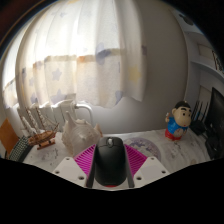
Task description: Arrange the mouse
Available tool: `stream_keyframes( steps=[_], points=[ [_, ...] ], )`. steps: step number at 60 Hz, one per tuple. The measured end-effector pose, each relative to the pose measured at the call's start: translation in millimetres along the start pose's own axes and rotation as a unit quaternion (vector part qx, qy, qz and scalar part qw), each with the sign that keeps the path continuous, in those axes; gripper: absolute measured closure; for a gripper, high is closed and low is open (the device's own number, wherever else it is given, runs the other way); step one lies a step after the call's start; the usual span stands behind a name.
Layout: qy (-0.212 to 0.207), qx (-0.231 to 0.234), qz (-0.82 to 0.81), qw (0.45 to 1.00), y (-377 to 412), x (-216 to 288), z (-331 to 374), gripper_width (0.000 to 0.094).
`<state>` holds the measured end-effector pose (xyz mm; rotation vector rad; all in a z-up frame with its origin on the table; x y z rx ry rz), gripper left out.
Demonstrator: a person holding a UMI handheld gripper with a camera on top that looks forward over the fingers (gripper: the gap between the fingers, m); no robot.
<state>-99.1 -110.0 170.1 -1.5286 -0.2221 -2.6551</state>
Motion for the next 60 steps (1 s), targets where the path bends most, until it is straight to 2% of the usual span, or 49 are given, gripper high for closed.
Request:
stream_keyframes(
  steps=[7,13,22,25,27,29,31,32,37,49,60],
  points=[
    [0.018,-0.018,-0.002,1.0,-76,-3,-48,0.0472],
    [0.043,-0.03,0.0,0.999,-124,-36,-98,0.0471],
    [0.093,-0.012,-0.017,0.995,-152,-90,-141,0.0457],
    [0.08,-0.003,-0.014,0.997,-153,-86,-142,0.0442],
    [0.089,-0.004,-0.006,0.996,-154,-87,-141,0.0388],
    [0.097,-0.01,-0.001,0.995,-158,-86,-137,0.0237],
    [0.102,-0.021,0.0,0.995,-161,-82,-130,0.0085],
    [0.1,-0.021,-0.001,0.995,-160,-80,-126,0.0068],
    [0.106,0.002,-0.027,0.994,-147,-67,-91,0.0093],
    [0.176,0.014,-0.034,0.984,-114,-58,70,0.0094],
    [0.194,0.042,-0.03,0.98,-90,-76,179,0.0091]
  ],
)
Point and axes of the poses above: the point between the fingertips, and its own axes, seen from behind it with the camera up: y to the left, x up, z backward, against the way the camera looks, the point moved 4 cm from there along z, backward, against the way the camera looks, and after that the axes turned 11 degrees about x, right-handed, at the moved point
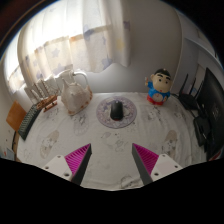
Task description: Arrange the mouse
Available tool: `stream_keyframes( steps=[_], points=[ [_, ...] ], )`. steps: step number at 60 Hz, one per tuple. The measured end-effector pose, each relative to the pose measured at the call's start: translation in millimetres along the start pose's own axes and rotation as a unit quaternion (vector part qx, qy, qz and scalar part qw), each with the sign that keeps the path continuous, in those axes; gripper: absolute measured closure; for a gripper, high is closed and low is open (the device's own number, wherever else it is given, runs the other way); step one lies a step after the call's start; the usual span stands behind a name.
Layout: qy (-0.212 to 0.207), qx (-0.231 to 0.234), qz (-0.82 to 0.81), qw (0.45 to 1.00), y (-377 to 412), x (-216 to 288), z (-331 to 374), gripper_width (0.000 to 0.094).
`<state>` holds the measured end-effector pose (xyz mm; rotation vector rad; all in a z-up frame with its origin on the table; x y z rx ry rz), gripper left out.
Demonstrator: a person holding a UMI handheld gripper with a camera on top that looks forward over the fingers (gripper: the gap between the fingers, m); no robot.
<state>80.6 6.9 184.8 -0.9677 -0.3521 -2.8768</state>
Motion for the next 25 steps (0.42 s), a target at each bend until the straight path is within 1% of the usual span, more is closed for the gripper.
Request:
stream_keyframes(
  steps=[5,14,17,25],
  points=[
    [0.001,0.002,0.004,1.0,3,-11,14,0.0092],
    [-0.021,0.001,0.015,1.0,2,-1,14,0.0086],
    [-0.017,-0.002,0.016,1.0,3,-2,12,0.0087],
    [-0.011,0.008,-0.002,1.0,7,-11,10,0.0088]
  ],
)
Point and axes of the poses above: the point between the fingertips, and its own axes, seen from behind it with the camera up: y to the left, x up, z backward, against the way the camera looks, the point moved 4 cm from there along z, backward, against the way the camera looks, and after that the axes turned 11 degrees about x, right-handed, at the moved point
